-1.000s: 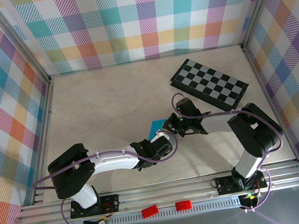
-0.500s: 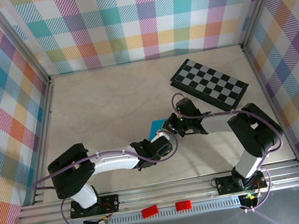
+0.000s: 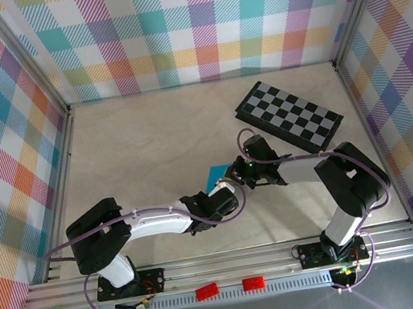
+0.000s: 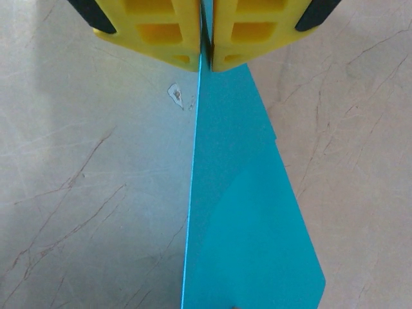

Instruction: Fold a paper plane with a square sheet of paper (pick it up from the middle)

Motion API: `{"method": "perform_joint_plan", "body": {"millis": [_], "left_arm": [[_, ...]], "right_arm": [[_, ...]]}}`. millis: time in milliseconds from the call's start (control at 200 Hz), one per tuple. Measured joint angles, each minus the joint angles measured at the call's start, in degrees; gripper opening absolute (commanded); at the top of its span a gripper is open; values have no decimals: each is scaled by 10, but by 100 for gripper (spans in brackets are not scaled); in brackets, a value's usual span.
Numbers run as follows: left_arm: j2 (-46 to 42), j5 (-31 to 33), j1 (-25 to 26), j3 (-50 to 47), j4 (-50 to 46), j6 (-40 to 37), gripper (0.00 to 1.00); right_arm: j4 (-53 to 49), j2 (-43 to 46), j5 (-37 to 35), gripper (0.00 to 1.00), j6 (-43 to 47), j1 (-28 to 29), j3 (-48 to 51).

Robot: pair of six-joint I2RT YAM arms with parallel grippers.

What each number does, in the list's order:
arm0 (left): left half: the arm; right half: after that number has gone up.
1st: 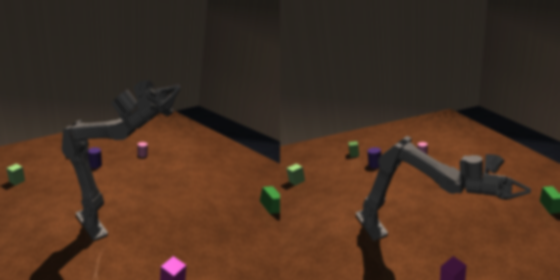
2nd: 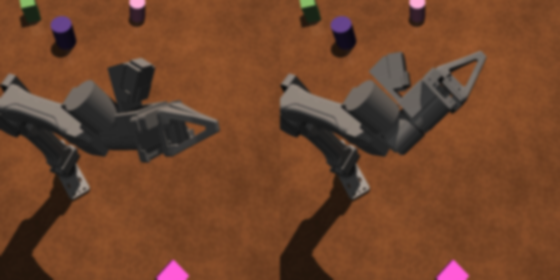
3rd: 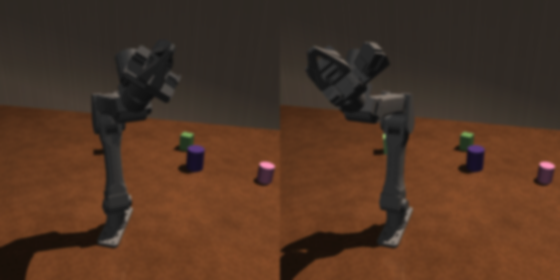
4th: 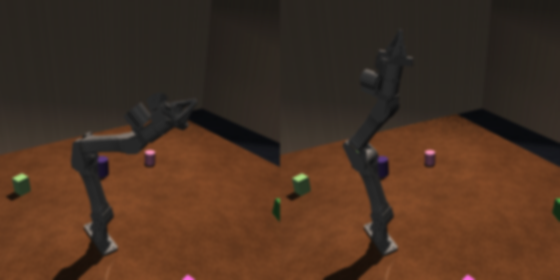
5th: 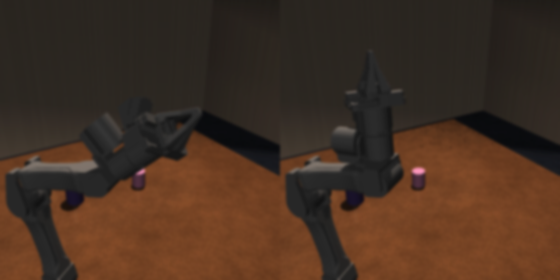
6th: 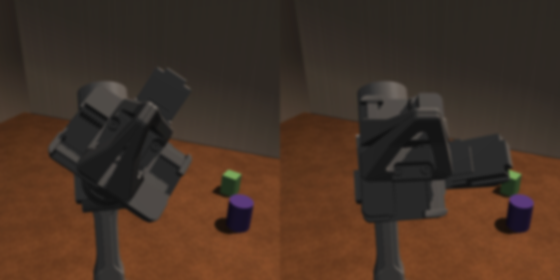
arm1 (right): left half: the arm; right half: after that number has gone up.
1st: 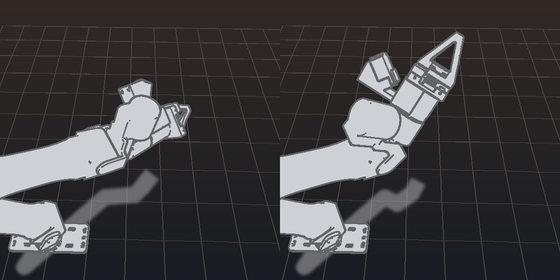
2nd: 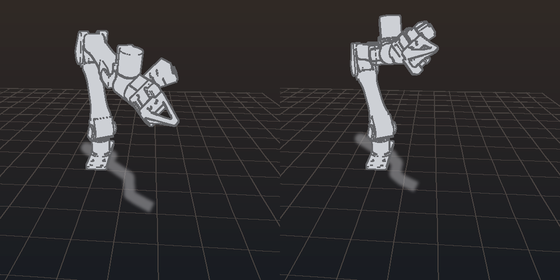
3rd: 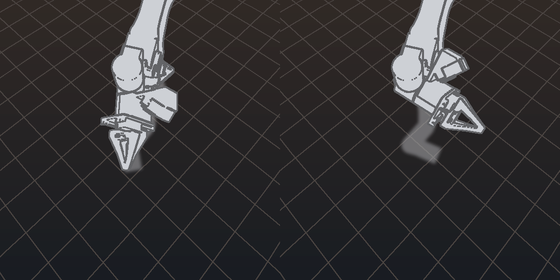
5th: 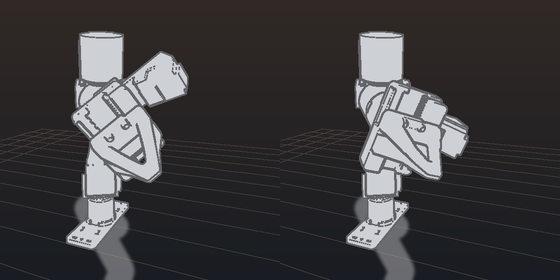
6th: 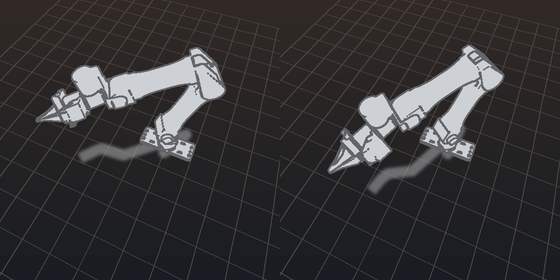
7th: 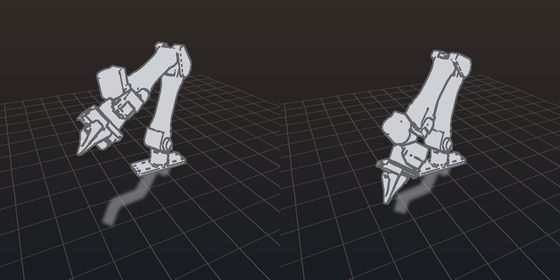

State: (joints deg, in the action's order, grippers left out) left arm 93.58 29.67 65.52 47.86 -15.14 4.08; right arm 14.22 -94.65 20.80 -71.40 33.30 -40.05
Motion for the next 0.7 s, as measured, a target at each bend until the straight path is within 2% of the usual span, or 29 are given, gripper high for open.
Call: {"method": "perform_joint_plan", "body": {"millis": [350,700], "left_arm": [[0,0,0,1,3,-1,9],[5,0,0,1,3,-1,10]], "right_arm": [[0,0,0,0,0,0,0],[0,0,0,0,0,0,0]]}}
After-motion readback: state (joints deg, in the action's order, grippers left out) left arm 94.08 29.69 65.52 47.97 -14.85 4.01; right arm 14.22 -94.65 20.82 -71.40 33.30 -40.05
